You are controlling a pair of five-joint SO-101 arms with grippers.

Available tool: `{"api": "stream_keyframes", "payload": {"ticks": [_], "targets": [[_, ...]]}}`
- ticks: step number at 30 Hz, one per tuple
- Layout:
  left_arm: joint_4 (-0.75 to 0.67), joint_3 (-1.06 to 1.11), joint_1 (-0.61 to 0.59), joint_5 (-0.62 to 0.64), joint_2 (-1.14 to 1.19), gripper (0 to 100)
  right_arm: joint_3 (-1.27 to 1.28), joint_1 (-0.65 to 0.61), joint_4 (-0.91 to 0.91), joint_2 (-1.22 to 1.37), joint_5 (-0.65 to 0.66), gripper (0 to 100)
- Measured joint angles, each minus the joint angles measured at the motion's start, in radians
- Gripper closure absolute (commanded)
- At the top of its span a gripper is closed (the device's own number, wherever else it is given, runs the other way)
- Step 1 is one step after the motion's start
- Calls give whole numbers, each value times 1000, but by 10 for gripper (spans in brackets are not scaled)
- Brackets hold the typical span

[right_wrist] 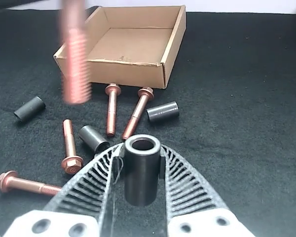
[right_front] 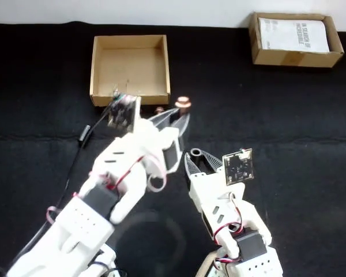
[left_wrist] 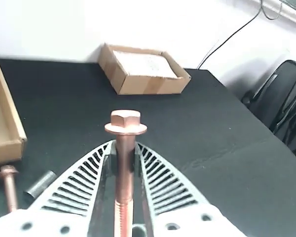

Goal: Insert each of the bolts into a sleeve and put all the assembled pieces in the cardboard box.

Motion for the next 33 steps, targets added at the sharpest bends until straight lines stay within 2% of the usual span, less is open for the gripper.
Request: {"api": "stream_keyframes", "payload": {"ticks": [6,10,14,19,23,33], "targets": [[-2,256,2,-330,-351,991,0,0,0,0,0,992],[-3,414,2,-439,-557,991,0,0,0,0,0,992],[-3,517,41,-459,-710,991,0,0,0,0,0,992],[-60,540,86,-460,-736,991,0,0,0,0,0,992],[-140,543,114,-459,-723,991,0,0,0,0,0,992],[-279,543,140,-331,-560,991,0,0,0,0,0,992]]}}
